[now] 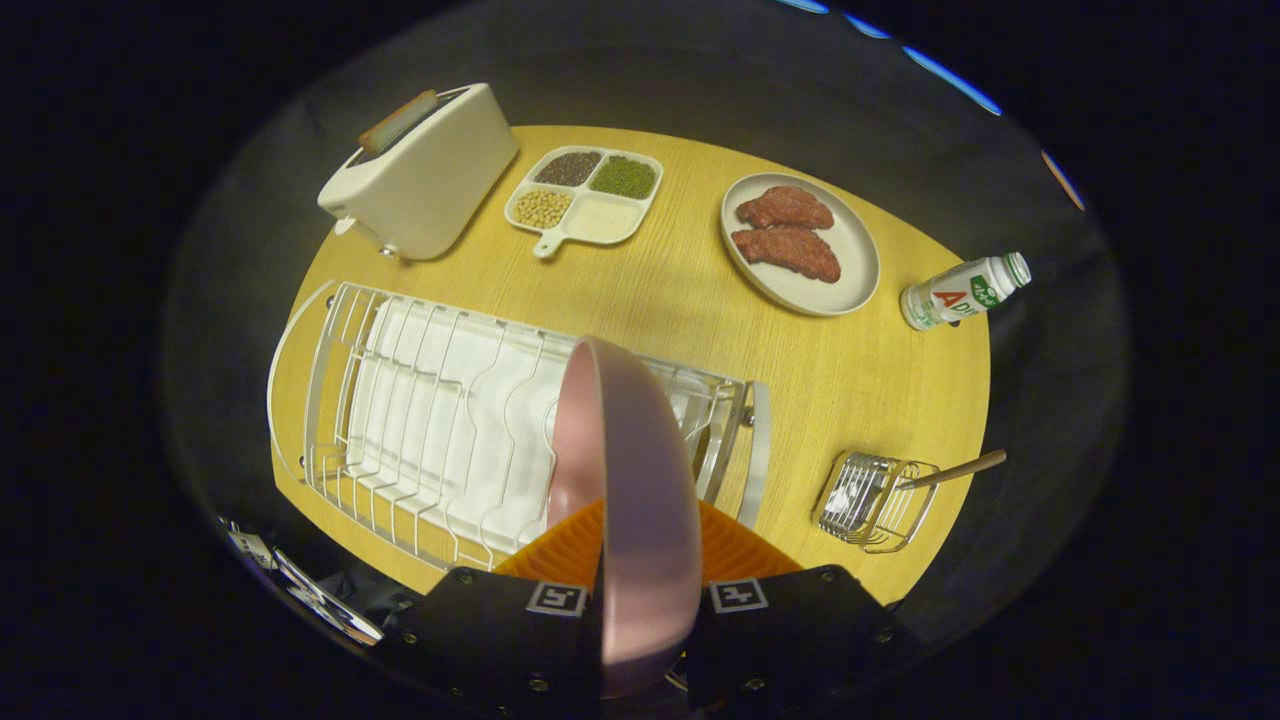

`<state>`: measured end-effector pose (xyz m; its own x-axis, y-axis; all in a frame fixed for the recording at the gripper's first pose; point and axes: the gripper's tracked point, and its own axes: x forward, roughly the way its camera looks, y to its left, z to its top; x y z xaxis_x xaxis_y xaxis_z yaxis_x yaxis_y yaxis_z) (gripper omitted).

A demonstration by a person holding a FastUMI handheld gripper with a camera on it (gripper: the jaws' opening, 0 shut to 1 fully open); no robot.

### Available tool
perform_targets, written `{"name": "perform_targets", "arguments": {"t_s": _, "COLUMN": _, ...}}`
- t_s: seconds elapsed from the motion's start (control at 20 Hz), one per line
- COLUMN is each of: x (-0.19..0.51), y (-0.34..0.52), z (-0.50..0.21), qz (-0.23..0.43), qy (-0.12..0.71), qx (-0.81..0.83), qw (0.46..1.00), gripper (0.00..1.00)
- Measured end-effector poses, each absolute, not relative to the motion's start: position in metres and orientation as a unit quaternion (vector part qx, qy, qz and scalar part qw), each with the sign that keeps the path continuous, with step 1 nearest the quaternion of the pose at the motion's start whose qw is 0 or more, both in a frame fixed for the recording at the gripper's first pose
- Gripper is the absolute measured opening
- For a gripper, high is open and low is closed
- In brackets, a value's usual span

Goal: Take the plate from the dish rack, then take the spoon from the basket and place it into the plate.

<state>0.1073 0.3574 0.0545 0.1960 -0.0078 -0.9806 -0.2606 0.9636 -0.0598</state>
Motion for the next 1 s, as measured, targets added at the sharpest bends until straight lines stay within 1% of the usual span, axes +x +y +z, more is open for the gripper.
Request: {"name": "perform_targets", "arguments": {"t_s": 1.0, "x": 0.131, "y": 0.365, "z": 0.069, "qz": 0.109, "qy": 0.602, "qx": -0.187, "qw": 0.768, "gripper": 0.3}}
